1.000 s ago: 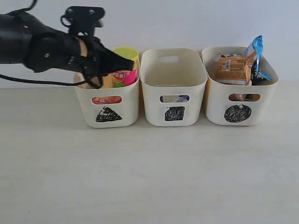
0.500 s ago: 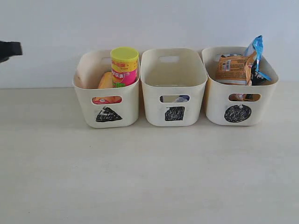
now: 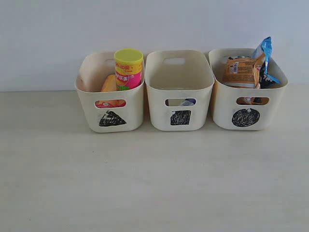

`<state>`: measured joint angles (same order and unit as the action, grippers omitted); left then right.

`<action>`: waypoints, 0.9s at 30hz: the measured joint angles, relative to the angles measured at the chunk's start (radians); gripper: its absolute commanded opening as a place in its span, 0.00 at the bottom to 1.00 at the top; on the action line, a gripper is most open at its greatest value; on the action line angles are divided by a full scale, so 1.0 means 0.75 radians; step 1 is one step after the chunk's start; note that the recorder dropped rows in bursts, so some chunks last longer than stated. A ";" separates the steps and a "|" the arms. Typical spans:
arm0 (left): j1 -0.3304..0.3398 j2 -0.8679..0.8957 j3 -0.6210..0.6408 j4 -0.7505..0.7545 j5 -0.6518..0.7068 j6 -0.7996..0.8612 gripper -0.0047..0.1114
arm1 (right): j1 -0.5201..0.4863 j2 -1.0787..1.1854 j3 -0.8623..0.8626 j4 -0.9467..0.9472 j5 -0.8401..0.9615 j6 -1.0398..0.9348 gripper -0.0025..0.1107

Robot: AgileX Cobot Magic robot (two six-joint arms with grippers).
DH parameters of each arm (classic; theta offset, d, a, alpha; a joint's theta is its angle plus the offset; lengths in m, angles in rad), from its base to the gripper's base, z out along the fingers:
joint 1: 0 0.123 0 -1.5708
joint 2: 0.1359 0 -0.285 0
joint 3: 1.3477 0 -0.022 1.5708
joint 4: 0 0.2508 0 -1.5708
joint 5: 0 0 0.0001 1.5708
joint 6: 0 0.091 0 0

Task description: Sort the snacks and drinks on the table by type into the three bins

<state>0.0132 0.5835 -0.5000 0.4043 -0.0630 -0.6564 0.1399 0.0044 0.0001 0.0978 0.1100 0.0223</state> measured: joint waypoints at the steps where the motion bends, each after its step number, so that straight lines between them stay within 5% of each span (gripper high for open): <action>1: 0.000 -0.081 0.029 0.000 -0.003 -0.005 0.07 | 0.000 0.000 0.000 0.000 0.000 0.000 0.02; 13: 0.000 -0.754 0.227 0.003 0.049 -0.018 0.07 | 0.000 0.000 0.000 0.000 0.000 0.000 0.02; 27: 0.000 -0.776 0.512 0.003 0.043 -0.021 0.07 | 0.000 0.000 0.000 0.000 0.003 0.000 0.02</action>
<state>0.0132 0.0018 -0.1160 0.4064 -0.0307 -0.6719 0.1399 0.0044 0.0001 0.0978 0.1120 0.0223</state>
